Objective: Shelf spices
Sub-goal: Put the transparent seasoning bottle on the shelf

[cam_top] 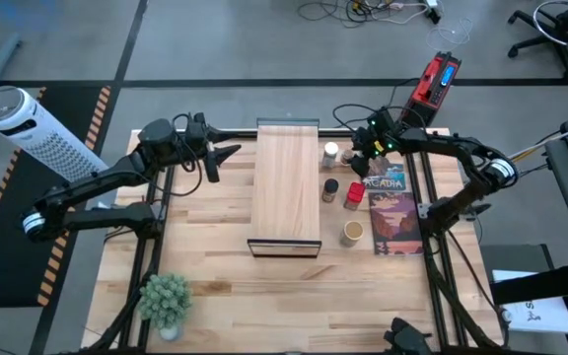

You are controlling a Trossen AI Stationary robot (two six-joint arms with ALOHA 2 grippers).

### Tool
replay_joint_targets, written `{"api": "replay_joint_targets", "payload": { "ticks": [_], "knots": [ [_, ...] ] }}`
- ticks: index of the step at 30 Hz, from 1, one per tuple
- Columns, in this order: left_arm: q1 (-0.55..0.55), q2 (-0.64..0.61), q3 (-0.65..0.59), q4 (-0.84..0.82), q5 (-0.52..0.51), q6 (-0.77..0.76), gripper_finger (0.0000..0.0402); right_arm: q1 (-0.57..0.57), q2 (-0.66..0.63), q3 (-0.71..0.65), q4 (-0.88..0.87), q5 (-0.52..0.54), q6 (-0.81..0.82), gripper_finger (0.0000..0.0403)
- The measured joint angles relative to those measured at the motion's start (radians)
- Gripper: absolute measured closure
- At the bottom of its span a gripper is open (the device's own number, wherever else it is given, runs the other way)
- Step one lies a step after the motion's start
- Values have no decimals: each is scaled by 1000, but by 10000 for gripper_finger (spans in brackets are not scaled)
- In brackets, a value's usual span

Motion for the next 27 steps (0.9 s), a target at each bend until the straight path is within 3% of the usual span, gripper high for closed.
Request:
{"api": "replay_joint_targets", "payload": {
  "ticks": [17,27],
  "knots": [
    [2,0,0,-18,-11,13,233,3,137,117,-28,-13,-7,161],
    [2,0,0,-20,-11,14,240,4,150,128,-54,-15,-7,240]
  ]
}}
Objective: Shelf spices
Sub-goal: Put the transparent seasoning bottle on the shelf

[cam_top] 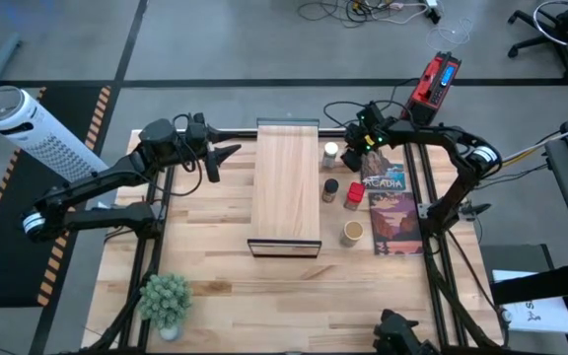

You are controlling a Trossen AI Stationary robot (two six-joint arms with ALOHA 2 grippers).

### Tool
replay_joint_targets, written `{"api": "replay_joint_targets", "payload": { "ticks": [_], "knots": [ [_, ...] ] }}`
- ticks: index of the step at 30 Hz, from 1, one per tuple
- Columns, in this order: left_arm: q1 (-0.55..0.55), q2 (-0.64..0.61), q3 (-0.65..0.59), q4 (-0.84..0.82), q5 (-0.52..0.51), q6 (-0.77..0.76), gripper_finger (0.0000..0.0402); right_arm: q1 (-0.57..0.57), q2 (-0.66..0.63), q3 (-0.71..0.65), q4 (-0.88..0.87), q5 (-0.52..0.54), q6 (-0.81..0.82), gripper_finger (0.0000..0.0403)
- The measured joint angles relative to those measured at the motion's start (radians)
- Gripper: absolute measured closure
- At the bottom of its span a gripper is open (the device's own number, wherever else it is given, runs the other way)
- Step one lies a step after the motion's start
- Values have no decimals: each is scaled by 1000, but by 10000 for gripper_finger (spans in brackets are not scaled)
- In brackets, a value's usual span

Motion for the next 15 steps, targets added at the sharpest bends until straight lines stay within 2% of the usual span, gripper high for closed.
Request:
{"api": "replay_joint_targets", "payload": {
  "ticks": [4,15],
  "knots": [
    [0,0,0,0,0,0,237,0,-6,3,-10,-4,3,264],
    [0,0,0,-5,-6,0,241,0,-24,-1,-32,10,8,267]
  ]
}}
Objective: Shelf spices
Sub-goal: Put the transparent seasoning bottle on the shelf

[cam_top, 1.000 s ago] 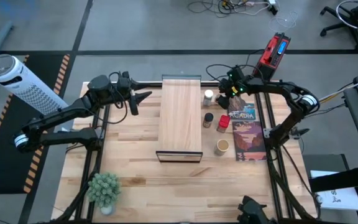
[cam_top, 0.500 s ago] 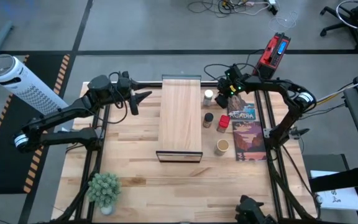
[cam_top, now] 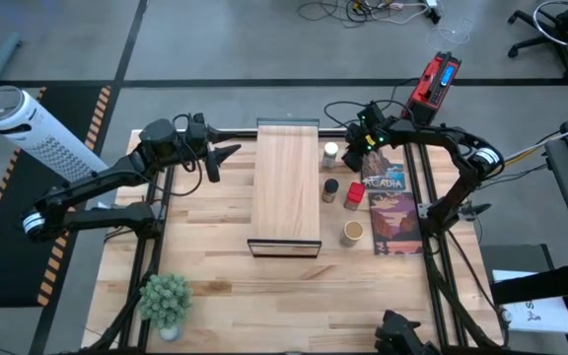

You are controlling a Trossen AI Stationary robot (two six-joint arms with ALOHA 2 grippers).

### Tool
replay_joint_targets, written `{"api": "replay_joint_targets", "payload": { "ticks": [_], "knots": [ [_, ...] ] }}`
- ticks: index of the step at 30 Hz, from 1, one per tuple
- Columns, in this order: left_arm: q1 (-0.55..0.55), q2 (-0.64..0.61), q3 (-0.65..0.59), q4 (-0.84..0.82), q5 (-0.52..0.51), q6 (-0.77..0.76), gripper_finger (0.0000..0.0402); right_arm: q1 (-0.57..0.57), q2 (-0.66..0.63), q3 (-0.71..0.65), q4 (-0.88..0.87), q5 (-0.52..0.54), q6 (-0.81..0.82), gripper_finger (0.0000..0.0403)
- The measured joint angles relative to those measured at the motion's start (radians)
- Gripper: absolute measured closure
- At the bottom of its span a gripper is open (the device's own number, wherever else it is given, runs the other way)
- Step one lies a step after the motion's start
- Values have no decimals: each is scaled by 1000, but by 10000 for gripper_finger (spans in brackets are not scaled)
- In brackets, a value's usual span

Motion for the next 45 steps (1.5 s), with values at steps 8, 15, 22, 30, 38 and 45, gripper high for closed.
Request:
{"api": "replay_joint_targets", "payload": {
  "ticks": [8,15,22,30,38,45],
  "knots": [
    [0,0,0,0,0,-1,236,0,-26,-2,-42,8,0,266],
    [0,0,0,0,0,-3,233,0,-113,-2,-76,4,9,267],
    [0,0,0,1,3,-12,241,0,-213,-2,-80,-22,44,263],
    [-2,0,0,14,26,-19,249,2,-350,-2,-106,-60,72,268],
    [-8,0,0,62,57,-53,240,8,-466,-2,-142,-63,85,269],
    [-9,0,0,69,57,-53,243,9,-502,-2,-151,-105,111,262]
  ]
}}
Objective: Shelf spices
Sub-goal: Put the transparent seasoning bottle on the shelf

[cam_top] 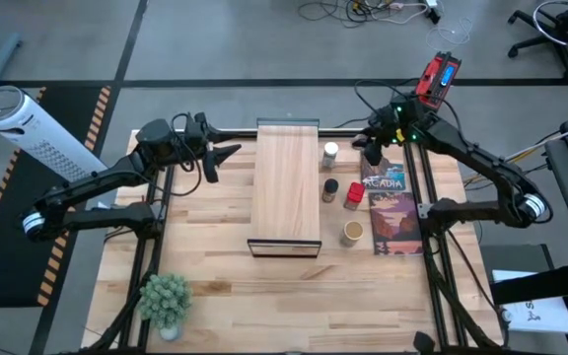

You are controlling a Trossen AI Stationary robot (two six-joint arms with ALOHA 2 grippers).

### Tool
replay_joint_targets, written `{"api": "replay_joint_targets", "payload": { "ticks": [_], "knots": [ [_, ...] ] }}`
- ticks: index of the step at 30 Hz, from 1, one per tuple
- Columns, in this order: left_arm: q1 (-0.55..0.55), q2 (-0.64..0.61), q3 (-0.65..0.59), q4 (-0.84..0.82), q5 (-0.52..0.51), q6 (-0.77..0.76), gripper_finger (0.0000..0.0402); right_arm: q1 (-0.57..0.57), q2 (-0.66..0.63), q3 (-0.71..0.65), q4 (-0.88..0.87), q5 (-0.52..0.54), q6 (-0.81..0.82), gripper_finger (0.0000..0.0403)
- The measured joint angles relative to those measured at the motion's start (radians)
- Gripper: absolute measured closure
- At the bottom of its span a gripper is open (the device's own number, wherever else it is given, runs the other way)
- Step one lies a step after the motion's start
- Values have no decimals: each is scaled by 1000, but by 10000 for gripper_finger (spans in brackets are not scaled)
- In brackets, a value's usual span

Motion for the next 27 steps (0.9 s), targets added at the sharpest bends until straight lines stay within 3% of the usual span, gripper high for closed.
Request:
{"api": "replay_joint_targets", "payload": {
  "ticks": [15,27],
  "knots": [
    [0,0,0,0,0,0,243,89,-3,6,32,-12,32,263],
    [0,0,0,0,-2,1,246,191,2,130,136,-57,42,259]
  ]
}}
